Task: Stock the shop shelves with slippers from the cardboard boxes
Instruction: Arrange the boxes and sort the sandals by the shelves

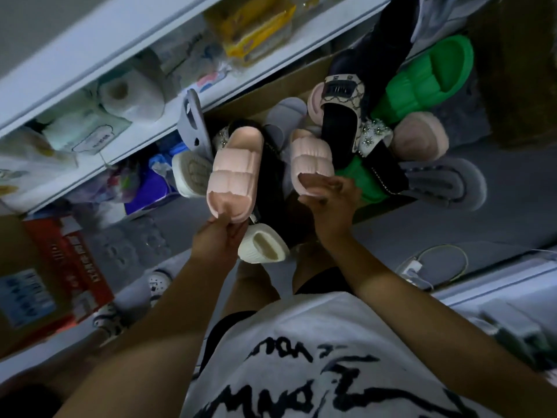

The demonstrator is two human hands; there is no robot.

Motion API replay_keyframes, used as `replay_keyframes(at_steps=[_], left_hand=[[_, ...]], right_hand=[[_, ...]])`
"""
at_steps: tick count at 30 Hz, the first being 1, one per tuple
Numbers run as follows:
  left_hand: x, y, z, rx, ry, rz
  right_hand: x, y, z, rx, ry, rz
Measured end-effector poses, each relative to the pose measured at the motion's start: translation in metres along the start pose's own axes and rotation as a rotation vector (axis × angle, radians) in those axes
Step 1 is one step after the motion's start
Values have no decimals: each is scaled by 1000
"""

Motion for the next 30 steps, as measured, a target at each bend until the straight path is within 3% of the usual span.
replay_keyframes(at_steps=[7,17,20,26,30], left_hand=[[-11,-2,11,17,20,14],[-29,8,18,-49,63,8],[-33,10,20,-70,57,22],[-32,7,24,-52,39,26],[-28,3,30,-60,46,21]], right_hand=[[9,-17,-38,-116,-291,270],[-19,-21,-83,-208,-637,453],[-35,-20,-99,-185,-610,484],[-67,-22,-118,143,-565,692],[-71,-23,-106,132,-500,724]])
Point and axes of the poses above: each hand's wrist, its own x-axis away from the middle knuckle, its own y-axis out of the back of the hand, z = x × y, the point moved 1 cm from there along -x, towards the middle knuckle, and after that the axes turned 8 degrees about z, right-handed, at the moved point
